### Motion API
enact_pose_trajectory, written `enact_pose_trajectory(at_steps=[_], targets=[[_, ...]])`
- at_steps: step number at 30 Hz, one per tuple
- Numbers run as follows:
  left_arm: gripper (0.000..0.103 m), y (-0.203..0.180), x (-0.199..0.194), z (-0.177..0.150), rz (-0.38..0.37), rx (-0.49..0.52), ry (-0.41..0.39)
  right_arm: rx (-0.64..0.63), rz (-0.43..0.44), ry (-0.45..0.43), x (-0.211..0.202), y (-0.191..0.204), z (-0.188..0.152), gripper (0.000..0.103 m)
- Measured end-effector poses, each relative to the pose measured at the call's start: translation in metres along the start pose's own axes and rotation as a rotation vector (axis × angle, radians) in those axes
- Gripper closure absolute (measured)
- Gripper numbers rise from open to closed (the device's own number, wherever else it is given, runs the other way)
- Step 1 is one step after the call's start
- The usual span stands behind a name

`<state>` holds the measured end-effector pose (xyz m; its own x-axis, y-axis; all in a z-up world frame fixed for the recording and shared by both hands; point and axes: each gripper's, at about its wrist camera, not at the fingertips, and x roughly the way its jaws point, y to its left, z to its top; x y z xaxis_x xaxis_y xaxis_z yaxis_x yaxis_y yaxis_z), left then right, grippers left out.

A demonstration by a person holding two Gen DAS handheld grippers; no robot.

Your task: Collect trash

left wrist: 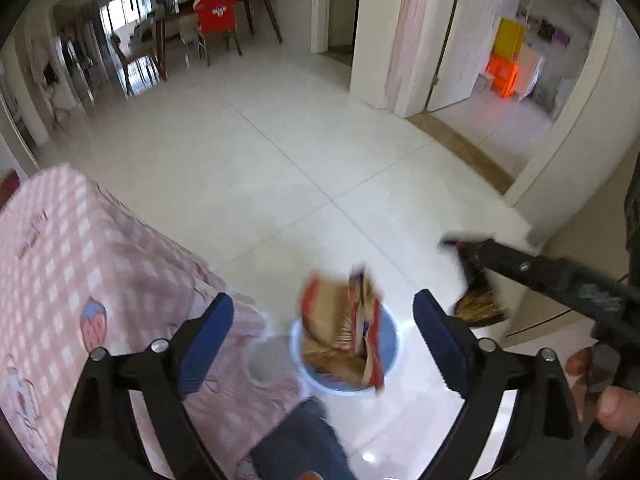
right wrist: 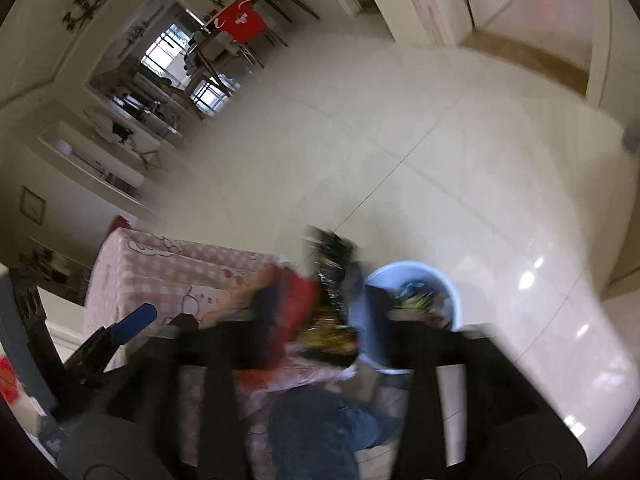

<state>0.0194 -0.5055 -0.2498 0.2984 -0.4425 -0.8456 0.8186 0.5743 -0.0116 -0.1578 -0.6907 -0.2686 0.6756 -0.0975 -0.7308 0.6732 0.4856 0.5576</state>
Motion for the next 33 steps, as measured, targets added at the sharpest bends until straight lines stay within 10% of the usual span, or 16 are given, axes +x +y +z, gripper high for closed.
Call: enact_pose_trajectory(at_steps=[22, 33], targets=[[0.009, 0.039, -0.099, -0.005, -0.047, -0.057, -0.197, -0.121, -0.151, -0.064, -0.031, 0.045, -0.002, 0.006], [0.006, 0.096, -0.203, -0.026, 0.245, -0.046, -0.369, -0.328, -0.049, -0.147, -0.075, 0.171, -0.022, 0.006]])
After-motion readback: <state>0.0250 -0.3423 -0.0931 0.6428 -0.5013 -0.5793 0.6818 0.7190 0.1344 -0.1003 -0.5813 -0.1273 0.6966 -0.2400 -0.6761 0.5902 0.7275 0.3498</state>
